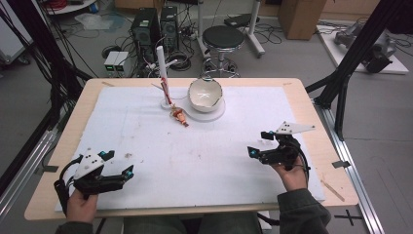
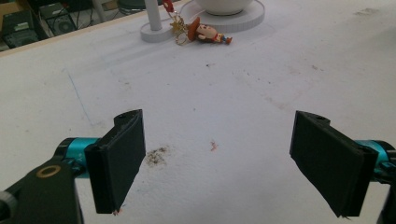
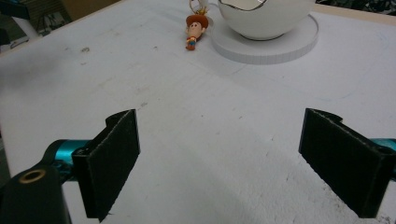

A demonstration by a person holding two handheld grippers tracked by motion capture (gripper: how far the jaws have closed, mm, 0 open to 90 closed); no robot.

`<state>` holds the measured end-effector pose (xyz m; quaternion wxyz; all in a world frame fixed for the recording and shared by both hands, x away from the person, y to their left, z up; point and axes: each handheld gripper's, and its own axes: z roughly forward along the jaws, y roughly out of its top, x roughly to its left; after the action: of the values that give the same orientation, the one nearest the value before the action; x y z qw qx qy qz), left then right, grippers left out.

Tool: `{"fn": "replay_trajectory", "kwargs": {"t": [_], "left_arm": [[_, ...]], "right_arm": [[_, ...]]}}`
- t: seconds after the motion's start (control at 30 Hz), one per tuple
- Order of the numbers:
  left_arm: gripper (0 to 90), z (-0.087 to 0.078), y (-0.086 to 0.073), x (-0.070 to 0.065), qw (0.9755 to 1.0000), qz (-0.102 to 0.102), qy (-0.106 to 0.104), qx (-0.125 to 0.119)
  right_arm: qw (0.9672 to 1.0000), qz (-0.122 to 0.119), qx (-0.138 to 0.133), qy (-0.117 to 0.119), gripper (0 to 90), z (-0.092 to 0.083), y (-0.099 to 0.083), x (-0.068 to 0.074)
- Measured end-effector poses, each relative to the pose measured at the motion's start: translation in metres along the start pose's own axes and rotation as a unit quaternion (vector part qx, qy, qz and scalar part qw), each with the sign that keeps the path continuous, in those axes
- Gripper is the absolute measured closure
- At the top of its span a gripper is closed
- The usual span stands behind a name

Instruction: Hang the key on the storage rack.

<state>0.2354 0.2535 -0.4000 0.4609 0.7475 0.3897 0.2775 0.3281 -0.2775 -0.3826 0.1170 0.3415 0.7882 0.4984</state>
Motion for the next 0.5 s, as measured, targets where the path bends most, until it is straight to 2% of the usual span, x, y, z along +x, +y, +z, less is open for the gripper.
{"fn": "replay_trajectory", "kwargs": {"t": [0.23,0.5], "left_arm": [[18.7,0.0,0.0,0.0,1.0,-0.002,0.0,0.0],[18.7,0.001,0.0,0.0,1.0,-0.001,-0.001,0.0]], "right_arm": [[1.0,-0.004,-0.004,-0.003,11.7,-0.009,-0.009,0.001],[0.9999,0.006,-0.006,-0.007,11.7,-0.018,-0.021,0.0]]}}
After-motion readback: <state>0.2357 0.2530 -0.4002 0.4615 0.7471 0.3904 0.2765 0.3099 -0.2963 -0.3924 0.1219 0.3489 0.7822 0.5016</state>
